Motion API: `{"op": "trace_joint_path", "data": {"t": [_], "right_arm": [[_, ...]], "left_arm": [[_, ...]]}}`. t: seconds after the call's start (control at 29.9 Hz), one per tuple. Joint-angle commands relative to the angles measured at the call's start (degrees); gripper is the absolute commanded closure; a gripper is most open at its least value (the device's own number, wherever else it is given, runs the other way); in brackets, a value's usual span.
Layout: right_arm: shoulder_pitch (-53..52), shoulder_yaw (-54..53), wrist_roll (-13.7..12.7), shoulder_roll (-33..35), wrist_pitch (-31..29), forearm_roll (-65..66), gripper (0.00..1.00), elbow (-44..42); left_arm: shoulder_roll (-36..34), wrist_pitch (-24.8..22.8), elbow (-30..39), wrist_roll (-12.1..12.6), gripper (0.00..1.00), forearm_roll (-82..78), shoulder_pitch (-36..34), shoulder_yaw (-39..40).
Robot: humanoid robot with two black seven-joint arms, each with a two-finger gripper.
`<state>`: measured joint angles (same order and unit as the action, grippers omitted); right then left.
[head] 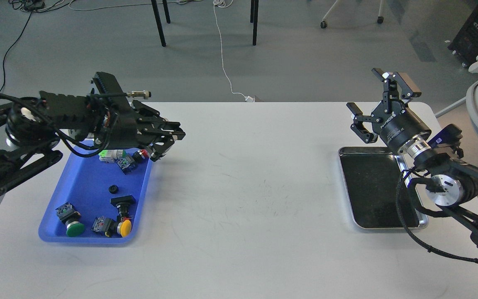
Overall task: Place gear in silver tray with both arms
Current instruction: 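Lift the gear with the left gripper and swing toward the table center, then lower the gear onto the table between the trays and open the left gripper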
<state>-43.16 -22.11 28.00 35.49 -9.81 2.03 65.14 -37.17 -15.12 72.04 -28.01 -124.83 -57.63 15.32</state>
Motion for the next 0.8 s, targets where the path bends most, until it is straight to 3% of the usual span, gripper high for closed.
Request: {"op": "trace_joint_path", "data": {"t": [0.0,0.1,0.27,0.5,0.77], "right_arm": [[-8.59,6.37,0.00,0.55,0.41,-0.71,0.01,0.07],[-14.13,9.63,0.00,0.55,0.49,-1.24,0.01,0.07],[-21.52,14.64,0.00,0.02,0.58,-5.62,0.01,0.07],[-23.55,17.72,0.00,0.02,0.67,-6.51,0.01,0.16],[-22.76,18.60,0.00,0.37,0.85,-6.42,0.01,0.07]], "left_arm": [[8.67,-3.50,-1.98,0.01,0.84,-0.17,-0.46,-0.11],[15.44,-5.36,-4.45,0.01,0.84,-0.17,-0.29,-0.72],[24.50,-5.45,-11.47,0.01,0.83,-0.17,-1.43,-8.10],[35.49,-5.45,-19.92,0.01,0.83,-0.17,-3.01,-11.01],[37.17,-5.45,-23.79,0.01,0.83,-0.17,-4.07,-15.14]]}}
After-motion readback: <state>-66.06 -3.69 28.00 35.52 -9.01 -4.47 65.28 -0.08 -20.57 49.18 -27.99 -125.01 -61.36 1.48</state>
